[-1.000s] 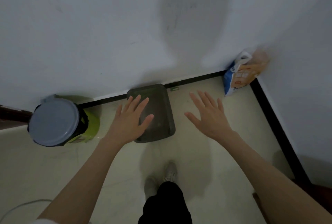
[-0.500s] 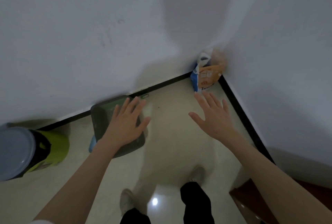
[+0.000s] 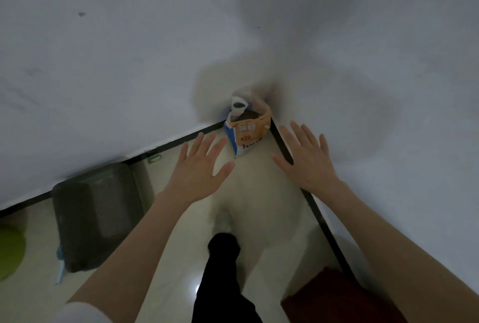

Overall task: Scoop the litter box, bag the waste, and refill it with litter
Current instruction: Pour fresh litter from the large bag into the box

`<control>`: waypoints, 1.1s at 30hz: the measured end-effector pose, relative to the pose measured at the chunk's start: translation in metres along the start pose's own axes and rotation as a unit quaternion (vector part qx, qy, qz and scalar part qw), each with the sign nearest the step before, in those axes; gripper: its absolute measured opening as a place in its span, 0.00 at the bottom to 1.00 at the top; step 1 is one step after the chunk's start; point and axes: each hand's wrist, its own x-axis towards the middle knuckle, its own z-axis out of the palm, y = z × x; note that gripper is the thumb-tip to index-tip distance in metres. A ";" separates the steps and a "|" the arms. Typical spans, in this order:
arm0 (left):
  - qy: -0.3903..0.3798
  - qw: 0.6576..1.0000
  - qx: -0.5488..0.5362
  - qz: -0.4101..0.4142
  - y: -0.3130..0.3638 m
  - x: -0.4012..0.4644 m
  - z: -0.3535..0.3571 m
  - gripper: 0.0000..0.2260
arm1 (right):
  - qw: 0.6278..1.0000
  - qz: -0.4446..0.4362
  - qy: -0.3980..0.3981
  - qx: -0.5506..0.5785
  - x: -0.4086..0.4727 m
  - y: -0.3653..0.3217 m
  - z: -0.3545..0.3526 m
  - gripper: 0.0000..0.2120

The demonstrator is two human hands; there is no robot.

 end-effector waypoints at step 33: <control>-0.001 0.954 -0.105 -0.282 -0.080 0.356 0.195 0.10 | 0.516 0.381 -0.138 0.755 0.344 0.079 0.174 0.05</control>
